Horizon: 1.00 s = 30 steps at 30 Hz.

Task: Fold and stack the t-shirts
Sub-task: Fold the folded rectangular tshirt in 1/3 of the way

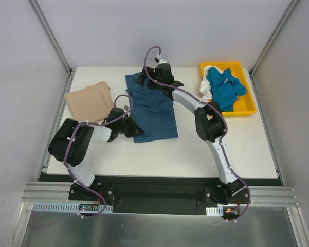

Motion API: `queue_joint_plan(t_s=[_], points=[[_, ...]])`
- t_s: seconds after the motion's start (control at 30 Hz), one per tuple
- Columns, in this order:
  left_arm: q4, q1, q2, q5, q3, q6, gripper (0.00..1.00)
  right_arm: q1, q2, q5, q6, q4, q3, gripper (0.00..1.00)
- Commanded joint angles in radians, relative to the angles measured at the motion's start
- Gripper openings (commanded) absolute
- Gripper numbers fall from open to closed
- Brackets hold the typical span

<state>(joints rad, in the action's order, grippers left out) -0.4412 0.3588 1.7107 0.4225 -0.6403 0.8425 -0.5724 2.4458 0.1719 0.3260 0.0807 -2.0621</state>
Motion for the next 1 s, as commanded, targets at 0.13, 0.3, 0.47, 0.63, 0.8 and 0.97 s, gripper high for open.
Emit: queue_joint_plan(t_s=[0.13,0.3,0.47,0.63,0.8,0.97], points=[[0.144,0.006,-0.045,-0.013,0.007,-0.049,0.00,0.031,-0.311,0.023,-0.099,0.041,0.115,0.97],[0.183,0.006,-0.086,-0.037,-0.025,-0.066,0.00,0.032,-0.504,0.152,-0.122,-0.076,0.420,0.97],[0.193,0.006,-0.080,-0.031,-0.038,-0.074,0.01,-0.004,-0.599,0.328,-0.067,-0.042,0.684,0.97],[0.191,0.008,-0.065,-0.034,-0.030,-0.069,0.01,-0.047,-0.498,0.403,0.001,0.025,0.686,0.97],[0.191,0.009,-0.077,-0.040,-0.016,-0.069,0.01,-0.040,-0.328,0.348,0.001,0.004,0.512,0.97],[0.191,0.009,-0.102,-0.044,0.002,-0.066,0.01,0.020,-0.160,0.282,0.014,-0.099,0.266,0.97]])
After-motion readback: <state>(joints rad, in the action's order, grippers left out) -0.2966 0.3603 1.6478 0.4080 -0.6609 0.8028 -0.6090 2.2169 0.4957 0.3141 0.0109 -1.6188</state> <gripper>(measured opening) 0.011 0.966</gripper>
